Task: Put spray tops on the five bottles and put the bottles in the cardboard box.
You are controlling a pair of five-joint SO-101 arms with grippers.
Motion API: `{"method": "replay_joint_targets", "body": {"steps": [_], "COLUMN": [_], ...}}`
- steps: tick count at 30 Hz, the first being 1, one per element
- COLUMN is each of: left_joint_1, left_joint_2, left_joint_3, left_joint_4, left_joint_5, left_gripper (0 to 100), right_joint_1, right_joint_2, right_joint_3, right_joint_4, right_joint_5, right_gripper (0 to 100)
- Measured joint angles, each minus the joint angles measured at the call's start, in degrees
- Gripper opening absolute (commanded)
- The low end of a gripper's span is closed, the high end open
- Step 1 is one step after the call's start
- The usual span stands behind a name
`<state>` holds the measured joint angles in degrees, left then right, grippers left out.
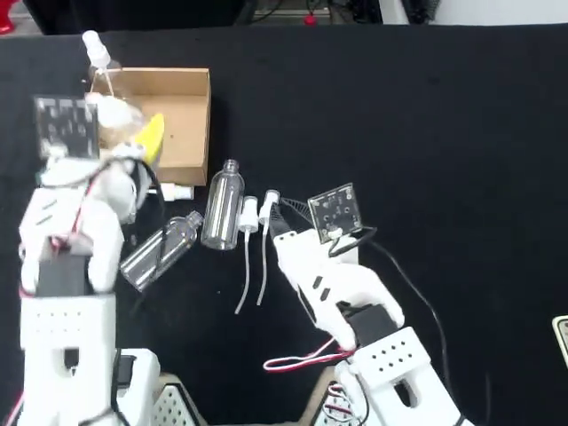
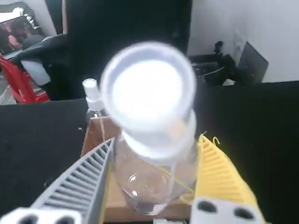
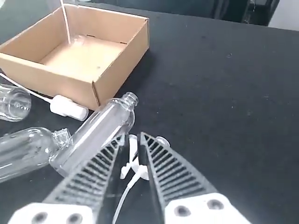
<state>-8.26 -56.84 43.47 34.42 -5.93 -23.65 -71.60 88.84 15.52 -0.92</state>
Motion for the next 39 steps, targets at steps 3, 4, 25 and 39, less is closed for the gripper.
{"method": "replay_joint_targets", "body": {"steps": [3,4,25,39], "left_joint_1": [-1.0,-1.0,-1.2,-1.5], "left_joint_2": [8.1,10.8,49.6,66.6], "left_joint_3": [-3.7,-4.6,-18.4,-30.7], "left_joint_4": [-3.2,-4.4,-26.5,-27.8], "left_joint_5": [0.0,0.0,3.2,4.0], "left_gripper": [22,22,22,22], "right_joint_1": [0.0,0.0,0.0,0.0], "right_joint_2": [0.0,0.0,0.0,0.0], "right_joint_3": [0.0,0.0,0.0,0.0], "right_joint_4": [-0.1,-0.1,-0.4,-0.4], "right_joint_5": [0.0,0.0,0.0,0.0], "right_gripper": [3.5,3.5,3.5,3.5]}}
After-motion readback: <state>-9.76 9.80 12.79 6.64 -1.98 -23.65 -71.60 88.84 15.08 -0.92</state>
